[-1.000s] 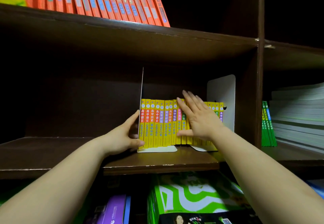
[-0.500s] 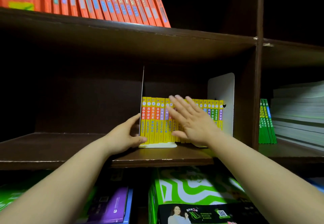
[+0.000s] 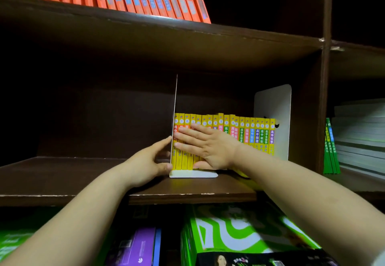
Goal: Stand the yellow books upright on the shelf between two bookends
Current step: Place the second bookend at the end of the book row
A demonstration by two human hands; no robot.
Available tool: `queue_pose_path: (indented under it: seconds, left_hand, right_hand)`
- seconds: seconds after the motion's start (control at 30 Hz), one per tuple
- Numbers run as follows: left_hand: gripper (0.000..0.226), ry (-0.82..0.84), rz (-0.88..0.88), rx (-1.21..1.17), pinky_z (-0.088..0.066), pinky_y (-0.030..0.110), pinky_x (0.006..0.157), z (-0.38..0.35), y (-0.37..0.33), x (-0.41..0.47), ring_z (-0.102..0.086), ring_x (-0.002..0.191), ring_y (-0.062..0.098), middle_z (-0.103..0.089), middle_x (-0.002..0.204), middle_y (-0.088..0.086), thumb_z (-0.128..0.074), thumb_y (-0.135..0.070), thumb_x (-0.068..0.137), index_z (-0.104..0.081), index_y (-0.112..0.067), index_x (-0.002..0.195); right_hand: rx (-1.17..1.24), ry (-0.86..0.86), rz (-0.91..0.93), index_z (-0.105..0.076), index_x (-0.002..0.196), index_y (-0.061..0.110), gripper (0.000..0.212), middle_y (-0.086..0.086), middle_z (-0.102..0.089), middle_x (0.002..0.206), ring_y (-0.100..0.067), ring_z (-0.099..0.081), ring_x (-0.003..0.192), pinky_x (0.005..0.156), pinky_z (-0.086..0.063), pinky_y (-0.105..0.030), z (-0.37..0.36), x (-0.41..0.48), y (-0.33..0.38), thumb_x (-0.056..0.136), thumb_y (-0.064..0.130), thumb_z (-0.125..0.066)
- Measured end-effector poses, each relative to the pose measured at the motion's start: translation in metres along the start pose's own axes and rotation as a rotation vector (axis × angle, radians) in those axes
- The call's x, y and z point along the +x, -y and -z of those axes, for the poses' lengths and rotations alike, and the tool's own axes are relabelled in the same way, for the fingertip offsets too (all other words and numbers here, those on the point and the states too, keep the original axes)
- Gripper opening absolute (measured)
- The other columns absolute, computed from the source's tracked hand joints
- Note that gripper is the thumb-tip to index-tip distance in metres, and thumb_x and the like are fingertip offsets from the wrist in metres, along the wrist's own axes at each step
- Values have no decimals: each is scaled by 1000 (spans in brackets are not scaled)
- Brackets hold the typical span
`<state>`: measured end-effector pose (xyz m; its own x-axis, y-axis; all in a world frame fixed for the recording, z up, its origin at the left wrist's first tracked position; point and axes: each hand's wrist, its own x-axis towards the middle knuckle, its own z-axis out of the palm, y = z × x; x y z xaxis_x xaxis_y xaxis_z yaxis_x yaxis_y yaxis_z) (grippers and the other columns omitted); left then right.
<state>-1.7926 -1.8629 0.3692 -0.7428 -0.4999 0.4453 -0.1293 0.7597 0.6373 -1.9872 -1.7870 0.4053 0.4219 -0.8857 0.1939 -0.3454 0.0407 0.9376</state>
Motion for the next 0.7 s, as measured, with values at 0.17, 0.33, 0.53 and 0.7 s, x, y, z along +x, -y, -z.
queue_pose_path:
  seconds: [0.17, 0.33, 0.53, 0.7]
  left_hand:
    - [70, 9, 10, -33, -44, 7, 76, -1, 0, -1, -53, 105, 10, -52, 129, 7, -57, -4, 83, -22, -23, 141]
    - [72, -17, 14, -6, -39, 31, 103, 1, 0, -1, -52, 115, 14, -55, 127, 6, -61, -6, 81, -25, -25, 140]
    - [73, -28, 0, 39, -39, 31, 105, -2, 2, 0, -51, 117, 11, -56, 126, 2, -62, -9, 81, -24, -26, 141]
    - [81, -107, -67, 76, -44, 24, 91, -3, -1, -4, -60, 98, 9, -60, 115, 0, -65, -9, 78, -19, -45, 134]
  right_hand:
    - [59, -43, -67, 6, 137, 17, 63, -8, -3, 153, -24, 12, 137, 103, 32, -28, 6, -2, 4, 92, 52, -21]
    - [-43, -132, -202, -48, 129, 19, 64, -3, -55, 133, -20, -50, 124, 109, -30, -35, 9, -22, -12, 81, 61, -42]
    - [9, -219, -216, -53, 126, 14, 64, -9, -58, 130, -24, -53, 121, 95, -45, -45, -1, -19, -17, 76, 54, -50]
    - [134, -273, -389, -50, 127, 8, 64, -19, -54, 131, -33, -51, 122, 102, -40, -42, -2, -28, -16, 83, 53, -37]
